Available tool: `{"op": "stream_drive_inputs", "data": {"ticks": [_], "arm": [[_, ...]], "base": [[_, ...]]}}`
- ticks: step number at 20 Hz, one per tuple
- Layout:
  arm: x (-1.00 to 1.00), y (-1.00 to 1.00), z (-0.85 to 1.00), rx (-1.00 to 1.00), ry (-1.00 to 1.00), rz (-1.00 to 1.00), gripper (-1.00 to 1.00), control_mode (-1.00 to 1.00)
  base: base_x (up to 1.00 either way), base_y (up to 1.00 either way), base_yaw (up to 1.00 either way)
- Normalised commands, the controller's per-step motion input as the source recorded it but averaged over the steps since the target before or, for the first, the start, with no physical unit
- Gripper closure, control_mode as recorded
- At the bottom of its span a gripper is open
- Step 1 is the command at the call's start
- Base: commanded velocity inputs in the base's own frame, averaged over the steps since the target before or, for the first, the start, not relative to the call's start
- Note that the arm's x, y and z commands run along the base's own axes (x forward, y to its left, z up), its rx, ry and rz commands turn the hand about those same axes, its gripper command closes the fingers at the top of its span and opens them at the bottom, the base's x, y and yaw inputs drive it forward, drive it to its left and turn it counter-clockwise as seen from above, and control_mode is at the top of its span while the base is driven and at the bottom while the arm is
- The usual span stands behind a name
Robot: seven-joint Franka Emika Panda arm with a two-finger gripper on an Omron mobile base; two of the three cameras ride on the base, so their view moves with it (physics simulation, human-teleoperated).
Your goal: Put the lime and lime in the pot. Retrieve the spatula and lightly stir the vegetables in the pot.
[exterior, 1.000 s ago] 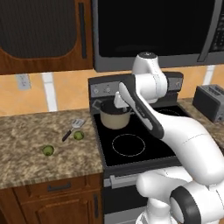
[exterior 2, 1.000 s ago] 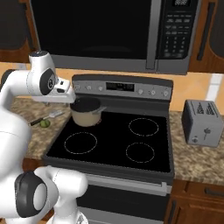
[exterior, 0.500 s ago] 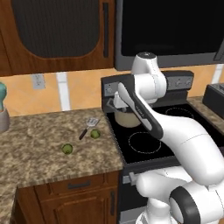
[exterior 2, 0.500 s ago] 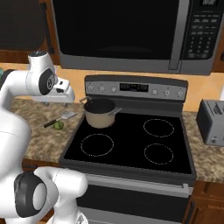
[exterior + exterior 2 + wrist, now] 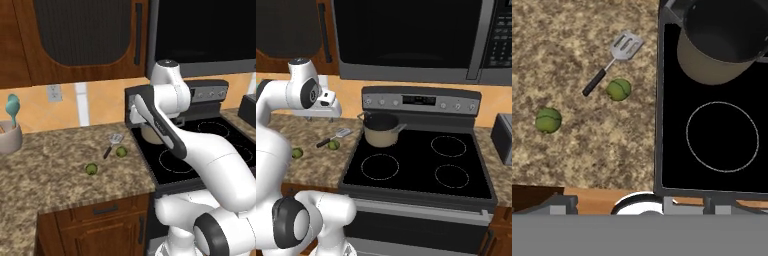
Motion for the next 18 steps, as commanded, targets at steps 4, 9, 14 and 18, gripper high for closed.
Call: {"op": "stream_drive_inputs", "data": {"ticks": [4, 9, 14, 18], "arm": [[0.0, 0.0, 0.0, 0.0, 0.0, 0.0, -1.0, 1.0], [0.0, 0.0, 0.0, 0.0, 0.0, 0.0, -1.0, 1.0], [0.0, 0.0, 0.0, 0.0, 0.0, 0.0, -1.0, 1.0], [0.0, 0.0, 0.0, 0.0, 0.0, 0.0, -1.0, 1.0]], "base": [[0.49, 0.16, -0.04], [0.55, 0.04, 0.0], [0.74, 0.1, 0.0], [0.28, 0.01, 0.0]]}}
